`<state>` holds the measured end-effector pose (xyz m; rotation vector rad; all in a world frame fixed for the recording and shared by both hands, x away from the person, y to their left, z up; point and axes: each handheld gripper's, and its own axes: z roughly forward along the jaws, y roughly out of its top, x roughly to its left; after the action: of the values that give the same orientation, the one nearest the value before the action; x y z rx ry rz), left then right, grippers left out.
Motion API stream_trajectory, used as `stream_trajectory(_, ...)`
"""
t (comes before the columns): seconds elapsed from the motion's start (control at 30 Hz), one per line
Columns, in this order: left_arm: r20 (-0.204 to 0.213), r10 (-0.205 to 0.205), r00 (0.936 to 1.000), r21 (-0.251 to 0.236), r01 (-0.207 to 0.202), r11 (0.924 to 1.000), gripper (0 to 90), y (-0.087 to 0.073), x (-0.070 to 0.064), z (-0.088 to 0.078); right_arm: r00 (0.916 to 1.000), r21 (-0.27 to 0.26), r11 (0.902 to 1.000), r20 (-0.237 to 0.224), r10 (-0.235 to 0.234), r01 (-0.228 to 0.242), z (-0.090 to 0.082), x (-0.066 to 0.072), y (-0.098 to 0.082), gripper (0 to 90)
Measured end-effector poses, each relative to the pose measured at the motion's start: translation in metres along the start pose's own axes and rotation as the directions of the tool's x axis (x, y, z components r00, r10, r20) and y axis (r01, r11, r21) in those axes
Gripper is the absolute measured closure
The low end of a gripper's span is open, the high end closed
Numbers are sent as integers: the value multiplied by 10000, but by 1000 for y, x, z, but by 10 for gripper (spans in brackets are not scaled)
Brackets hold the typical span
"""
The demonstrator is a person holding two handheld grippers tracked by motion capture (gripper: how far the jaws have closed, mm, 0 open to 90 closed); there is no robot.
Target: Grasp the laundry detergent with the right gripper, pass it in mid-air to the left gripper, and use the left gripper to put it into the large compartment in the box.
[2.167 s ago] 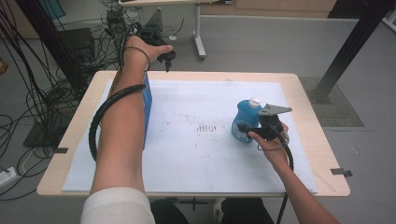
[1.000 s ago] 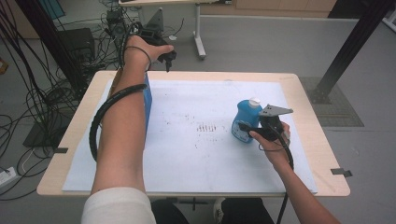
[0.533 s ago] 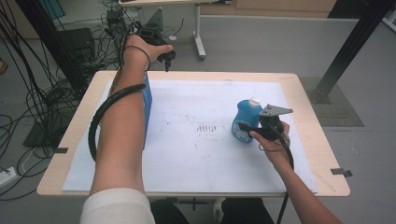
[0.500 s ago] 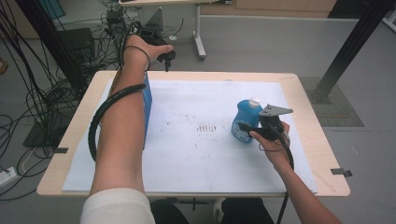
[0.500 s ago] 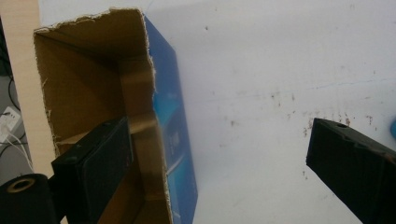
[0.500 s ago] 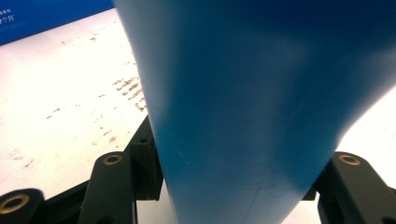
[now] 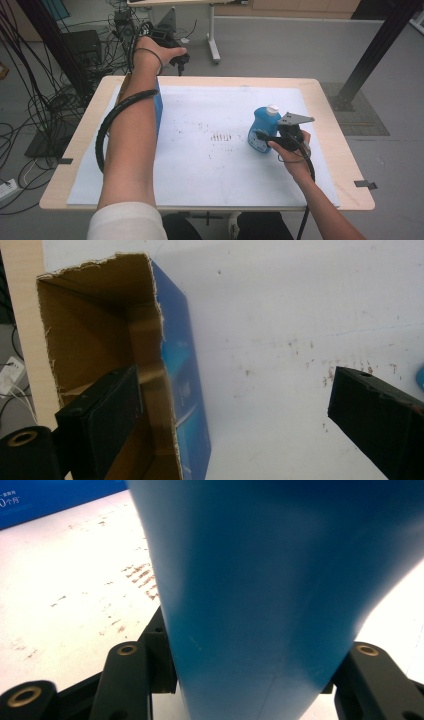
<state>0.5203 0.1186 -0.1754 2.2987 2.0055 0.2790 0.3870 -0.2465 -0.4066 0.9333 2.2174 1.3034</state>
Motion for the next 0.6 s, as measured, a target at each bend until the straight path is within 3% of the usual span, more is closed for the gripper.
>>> stream_trajectory(0.6, -37, -1, 10000, 9, 1, 10000, 75, 0, 1, 0, 10000, -30, 10000, 4, 11, -11, 0, 0, 0, 469)
